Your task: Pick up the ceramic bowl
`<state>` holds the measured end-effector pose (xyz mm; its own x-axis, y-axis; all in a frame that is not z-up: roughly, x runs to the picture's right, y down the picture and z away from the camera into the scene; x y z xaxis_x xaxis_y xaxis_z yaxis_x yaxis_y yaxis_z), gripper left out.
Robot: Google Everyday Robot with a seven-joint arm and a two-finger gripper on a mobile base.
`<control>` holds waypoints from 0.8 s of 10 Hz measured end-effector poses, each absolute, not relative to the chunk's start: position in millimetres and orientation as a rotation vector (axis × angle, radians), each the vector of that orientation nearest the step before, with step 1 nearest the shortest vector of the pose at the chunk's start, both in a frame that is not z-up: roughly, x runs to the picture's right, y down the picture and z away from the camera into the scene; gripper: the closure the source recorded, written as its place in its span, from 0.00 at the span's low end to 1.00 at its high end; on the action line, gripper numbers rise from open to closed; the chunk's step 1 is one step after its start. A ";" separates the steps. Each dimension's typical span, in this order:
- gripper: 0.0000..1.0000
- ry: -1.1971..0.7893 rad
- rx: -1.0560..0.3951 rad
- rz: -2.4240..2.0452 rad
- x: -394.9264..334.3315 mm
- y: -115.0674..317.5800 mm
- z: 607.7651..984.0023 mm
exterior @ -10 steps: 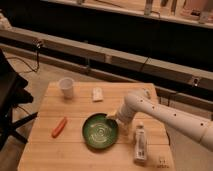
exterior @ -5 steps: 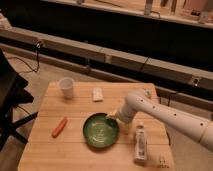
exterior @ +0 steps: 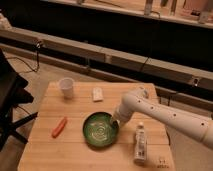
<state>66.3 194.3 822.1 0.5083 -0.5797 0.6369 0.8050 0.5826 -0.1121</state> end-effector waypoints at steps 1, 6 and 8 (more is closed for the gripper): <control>0.96 -0.588 -0.410 -0.874 59.7 190.4 817.3; 1.00 -0.643 -0.336 -0.903 40.4 181.2 804.2; 1.00 -0.710 -0.273 -0.916 38.0 176.1 796.5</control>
